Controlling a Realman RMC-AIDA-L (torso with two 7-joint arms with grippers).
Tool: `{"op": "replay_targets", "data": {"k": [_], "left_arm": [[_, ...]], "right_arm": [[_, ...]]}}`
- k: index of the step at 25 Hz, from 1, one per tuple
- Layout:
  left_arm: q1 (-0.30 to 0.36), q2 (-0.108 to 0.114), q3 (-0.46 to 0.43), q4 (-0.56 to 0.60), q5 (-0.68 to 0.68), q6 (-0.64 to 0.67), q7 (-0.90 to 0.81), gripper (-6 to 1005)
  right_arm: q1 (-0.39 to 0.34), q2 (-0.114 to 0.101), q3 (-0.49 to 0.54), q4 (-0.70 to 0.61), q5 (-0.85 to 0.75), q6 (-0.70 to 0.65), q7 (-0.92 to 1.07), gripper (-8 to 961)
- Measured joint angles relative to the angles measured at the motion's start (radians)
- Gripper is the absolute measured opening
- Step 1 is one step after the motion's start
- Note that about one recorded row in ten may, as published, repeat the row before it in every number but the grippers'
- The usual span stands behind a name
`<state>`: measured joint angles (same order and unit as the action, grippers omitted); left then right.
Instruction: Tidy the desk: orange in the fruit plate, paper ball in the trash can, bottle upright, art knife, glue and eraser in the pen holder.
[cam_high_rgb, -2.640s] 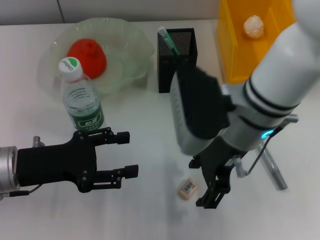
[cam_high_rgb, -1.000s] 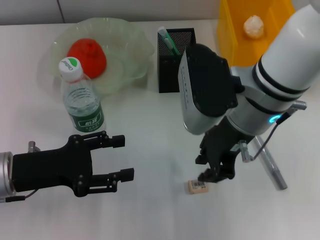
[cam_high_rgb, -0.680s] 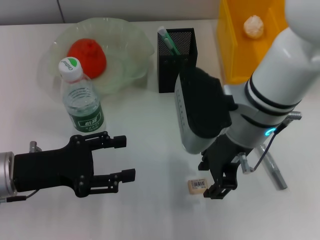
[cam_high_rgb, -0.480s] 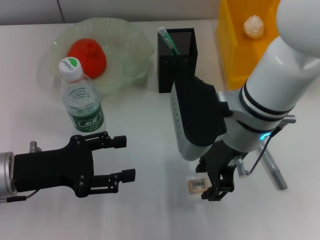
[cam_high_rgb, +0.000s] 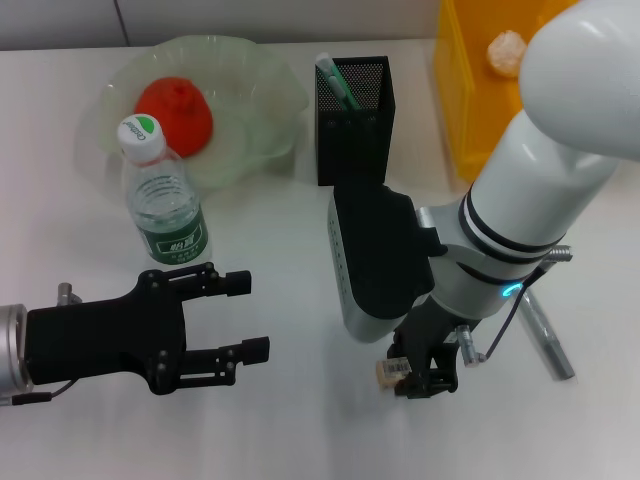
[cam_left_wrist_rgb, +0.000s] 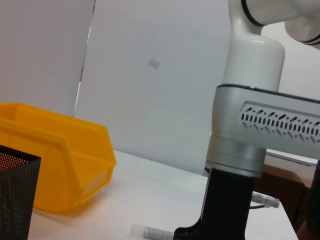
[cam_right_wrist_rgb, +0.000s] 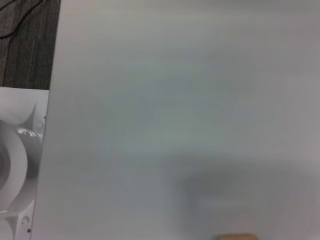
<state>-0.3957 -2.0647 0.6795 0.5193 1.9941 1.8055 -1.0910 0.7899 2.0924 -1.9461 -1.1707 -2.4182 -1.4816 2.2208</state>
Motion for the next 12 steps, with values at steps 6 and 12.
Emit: {"op": "replay_targets", "data": {"k": [6,12], "left_arm": [[0.000,0.000,0.000,-0.001,0.000,0.000,0.000,783],[0.002,0.000,0.000,-0.001,0.000,0.000,0.000,783]], "right_arm": [[-0.027,-0.003,0.055,-0.116,-0.006,-0.066,0.002,298],[-0.046,-0.005,0.390,-0.326,-0.137,-0.152,0.027,260]]}}
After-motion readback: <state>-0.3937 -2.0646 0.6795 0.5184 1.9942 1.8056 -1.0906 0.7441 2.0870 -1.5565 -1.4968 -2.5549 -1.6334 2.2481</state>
